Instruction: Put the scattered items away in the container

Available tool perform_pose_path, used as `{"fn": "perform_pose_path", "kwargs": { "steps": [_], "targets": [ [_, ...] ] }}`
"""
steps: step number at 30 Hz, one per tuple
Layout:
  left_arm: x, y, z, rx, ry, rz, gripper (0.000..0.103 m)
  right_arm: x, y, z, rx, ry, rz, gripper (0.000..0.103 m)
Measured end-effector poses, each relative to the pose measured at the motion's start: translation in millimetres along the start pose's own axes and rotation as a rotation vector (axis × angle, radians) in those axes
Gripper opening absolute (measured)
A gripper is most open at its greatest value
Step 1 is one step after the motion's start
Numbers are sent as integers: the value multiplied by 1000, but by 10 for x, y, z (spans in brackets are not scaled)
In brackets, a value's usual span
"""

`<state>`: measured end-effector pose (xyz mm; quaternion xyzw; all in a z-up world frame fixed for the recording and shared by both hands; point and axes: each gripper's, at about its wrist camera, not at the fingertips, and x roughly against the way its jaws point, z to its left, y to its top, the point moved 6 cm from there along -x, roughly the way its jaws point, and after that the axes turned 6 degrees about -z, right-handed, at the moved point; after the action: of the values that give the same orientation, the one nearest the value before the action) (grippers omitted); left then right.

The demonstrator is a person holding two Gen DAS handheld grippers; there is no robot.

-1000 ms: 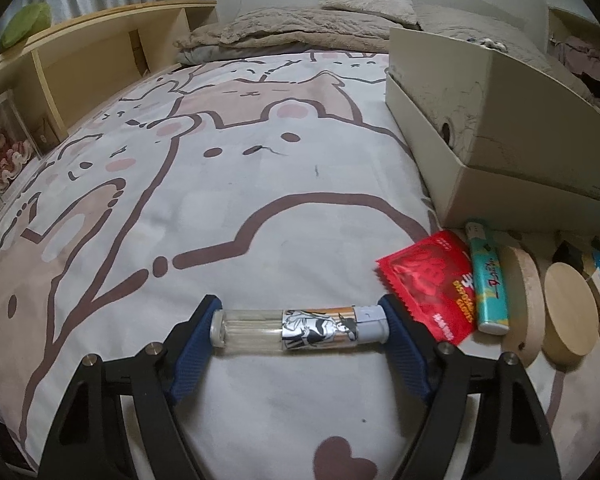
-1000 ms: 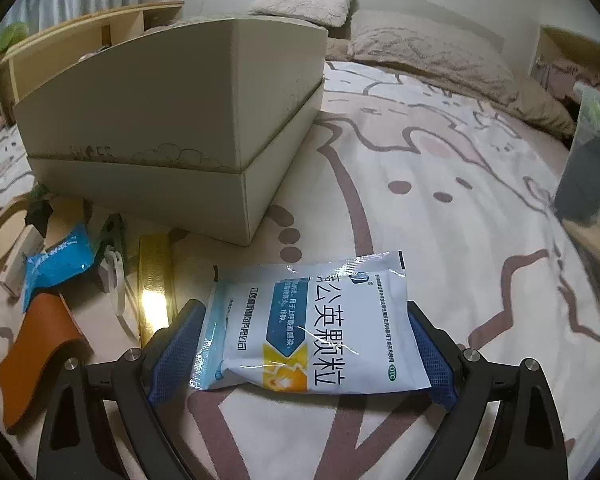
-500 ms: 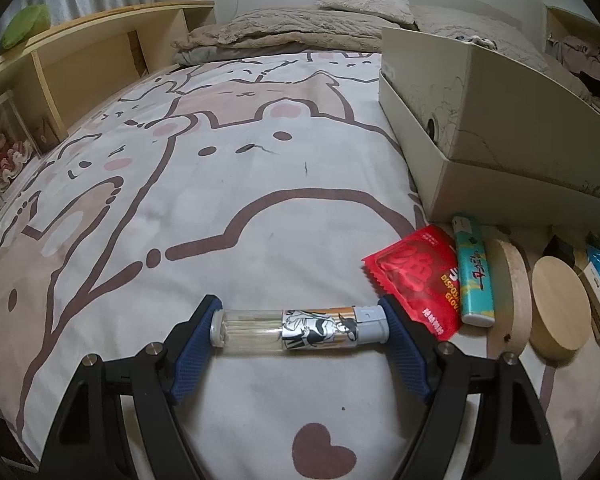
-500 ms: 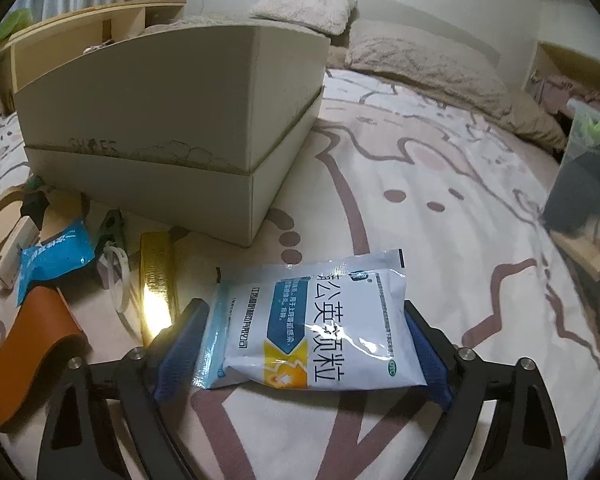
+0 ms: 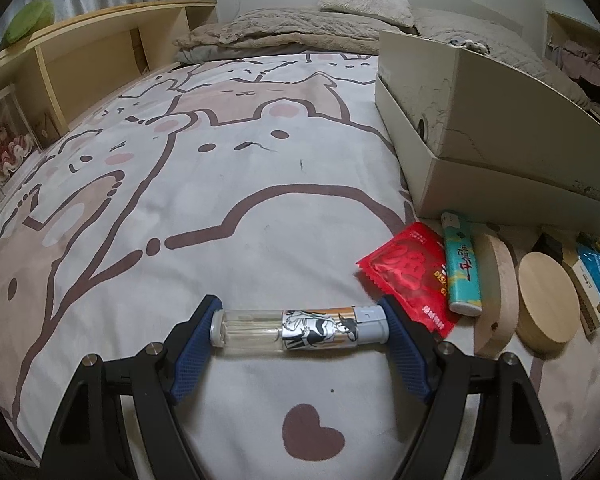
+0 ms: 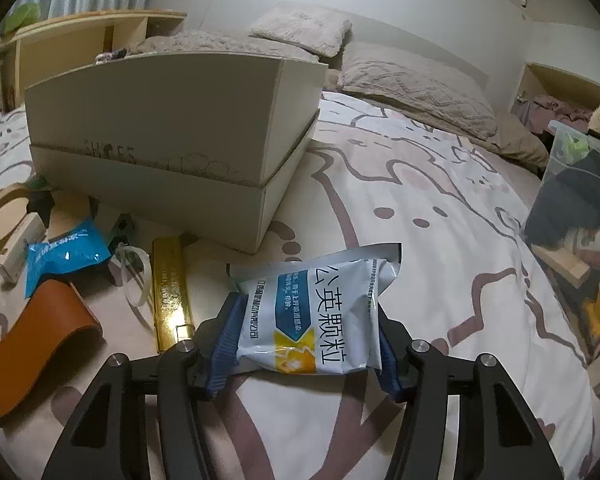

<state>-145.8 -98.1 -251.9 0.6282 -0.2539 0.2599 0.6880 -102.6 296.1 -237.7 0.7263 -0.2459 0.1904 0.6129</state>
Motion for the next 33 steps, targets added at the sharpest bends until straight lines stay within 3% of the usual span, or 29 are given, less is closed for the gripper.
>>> {"fn": "perform_pose_path", "kwargs": {
  "steps": [15, 33],
  "targets": [
    [28, -14, -61, 6, -14, 4, 80, 77, -115, -279, -216, 15, 19, 59],
    [256, -35, -266, 22, -91, -11, 80, 347, -145, -189, -314, 73, 34, 58]
  ]
}}
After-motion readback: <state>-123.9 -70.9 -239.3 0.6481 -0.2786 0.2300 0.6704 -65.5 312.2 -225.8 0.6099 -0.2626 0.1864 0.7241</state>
